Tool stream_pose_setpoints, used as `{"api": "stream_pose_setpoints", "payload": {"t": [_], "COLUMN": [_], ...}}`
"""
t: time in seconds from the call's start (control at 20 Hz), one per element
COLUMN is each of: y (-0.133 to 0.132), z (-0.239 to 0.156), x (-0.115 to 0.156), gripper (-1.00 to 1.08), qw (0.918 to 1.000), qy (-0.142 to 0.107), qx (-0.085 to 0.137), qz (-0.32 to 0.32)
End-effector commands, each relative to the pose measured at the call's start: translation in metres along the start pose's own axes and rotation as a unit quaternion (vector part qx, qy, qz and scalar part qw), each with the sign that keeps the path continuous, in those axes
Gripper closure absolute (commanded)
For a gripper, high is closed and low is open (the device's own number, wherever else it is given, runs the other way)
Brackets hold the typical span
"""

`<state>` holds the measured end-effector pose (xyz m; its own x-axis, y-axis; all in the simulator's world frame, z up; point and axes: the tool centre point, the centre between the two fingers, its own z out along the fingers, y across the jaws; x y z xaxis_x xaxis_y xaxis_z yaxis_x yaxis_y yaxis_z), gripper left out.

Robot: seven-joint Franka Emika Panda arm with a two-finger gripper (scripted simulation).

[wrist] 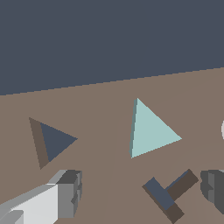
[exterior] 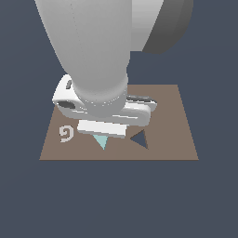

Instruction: Insert a designated object into the corresponding slot on a board.

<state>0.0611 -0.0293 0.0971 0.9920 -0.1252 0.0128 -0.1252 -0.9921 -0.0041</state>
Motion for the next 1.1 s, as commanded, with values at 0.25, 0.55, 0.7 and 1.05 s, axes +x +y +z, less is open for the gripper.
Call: {"api": "stream_pose_setpoints", "payload": {"t": [0.25, 0.55, 0.7, 1.05], "y": [0.023, 0.032, 0.033, 0.032], "z": [0.036, 0.048, 0.049, 0.051], "x": [0.019, 0.026, 0.026, 0.026], "gripper": [-0.92, -0.92, -0.92, -0.92], "qw": [0.9993, 0.9987, 0.9986, 0.9987], "qy": [-0.005, -0.006, -0.006, -0.007], "qx": [-0.002, -0.003, -0.003, -0.002], "qz": [0.038, 0.051, 0.052, 0.051]}}
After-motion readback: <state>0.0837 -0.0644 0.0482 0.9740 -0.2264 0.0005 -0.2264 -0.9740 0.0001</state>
